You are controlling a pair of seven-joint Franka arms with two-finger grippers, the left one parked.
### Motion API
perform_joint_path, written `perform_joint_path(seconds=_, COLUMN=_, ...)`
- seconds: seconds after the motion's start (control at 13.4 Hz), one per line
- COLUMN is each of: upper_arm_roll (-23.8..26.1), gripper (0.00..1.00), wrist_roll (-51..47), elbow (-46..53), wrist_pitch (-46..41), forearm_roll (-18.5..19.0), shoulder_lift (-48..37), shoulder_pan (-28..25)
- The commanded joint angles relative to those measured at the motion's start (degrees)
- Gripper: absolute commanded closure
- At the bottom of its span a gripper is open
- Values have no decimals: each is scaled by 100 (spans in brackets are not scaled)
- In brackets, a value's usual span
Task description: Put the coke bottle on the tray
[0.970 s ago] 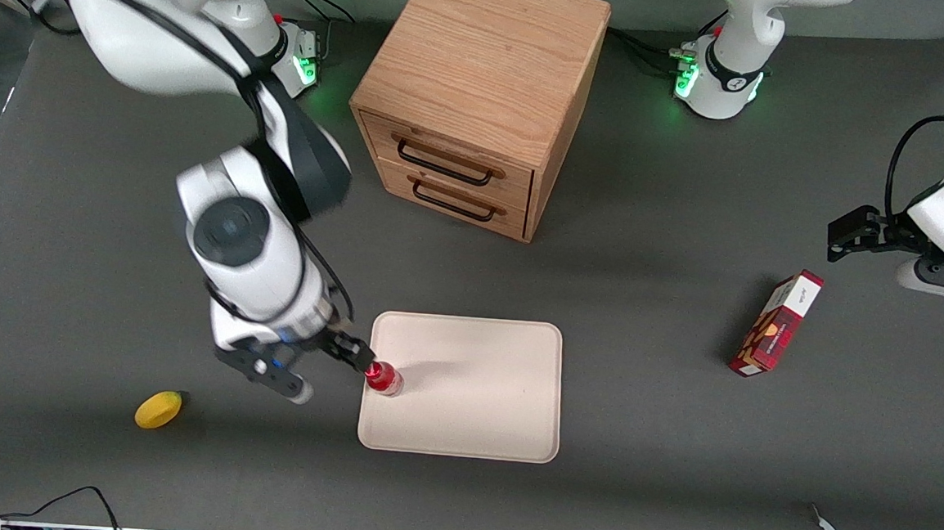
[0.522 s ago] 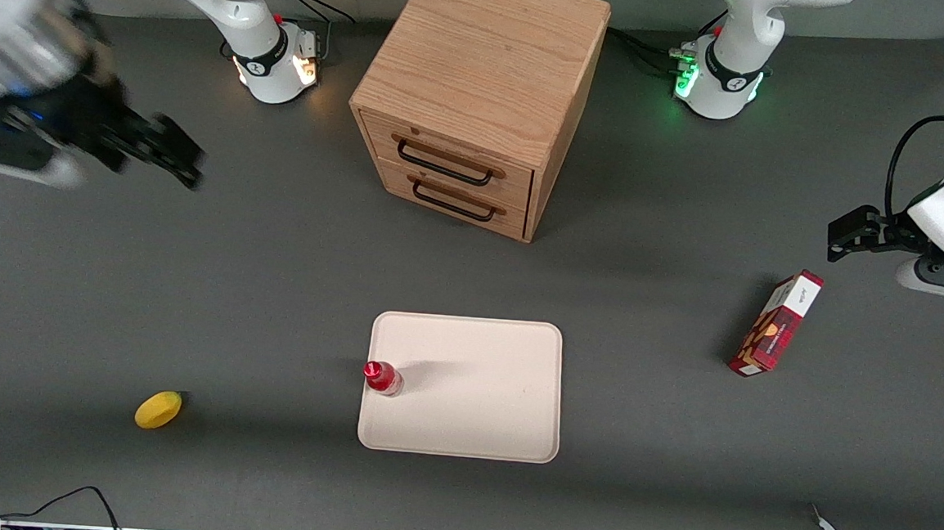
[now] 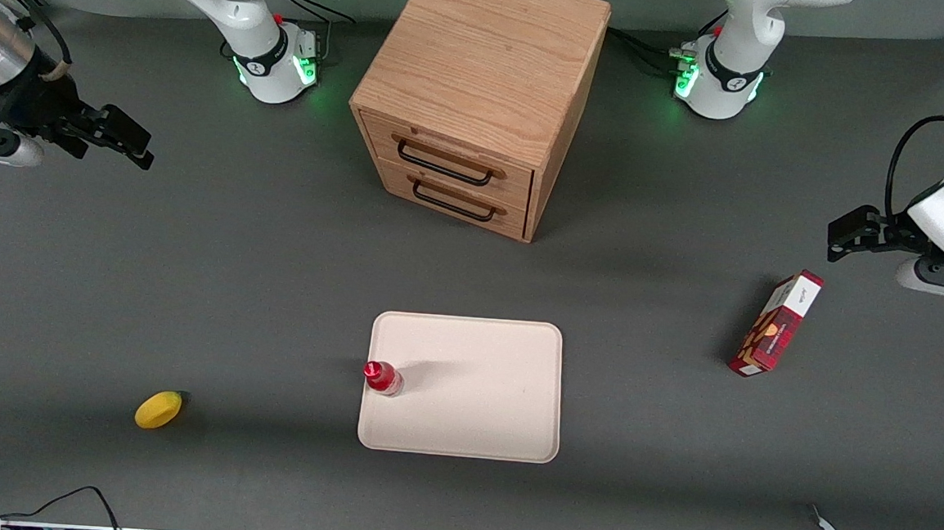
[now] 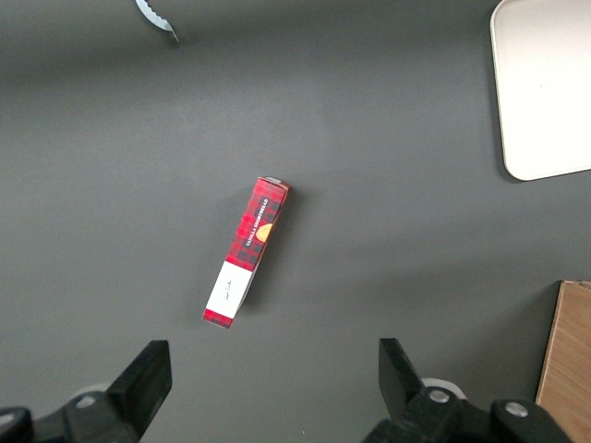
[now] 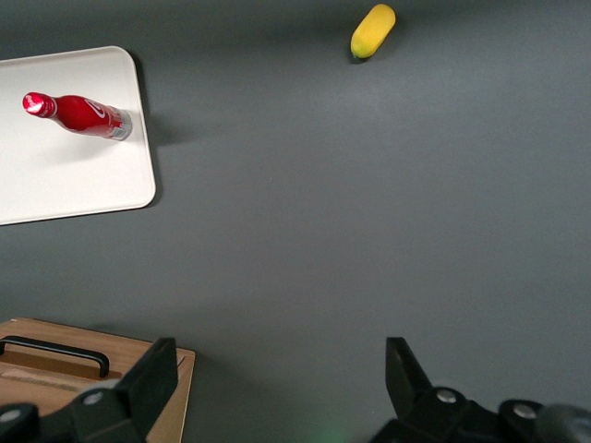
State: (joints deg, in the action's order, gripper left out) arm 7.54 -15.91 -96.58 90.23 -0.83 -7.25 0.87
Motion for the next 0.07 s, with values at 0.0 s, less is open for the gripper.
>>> perform_joint_path(seconds=0.0, upper_arm_roll=-34, gripper=0, wrist_roll=-70, elbow=112, wrist_pitch=74, forearm_roll=-137, shoulder_lift=-5, shoulder_pan=-8)
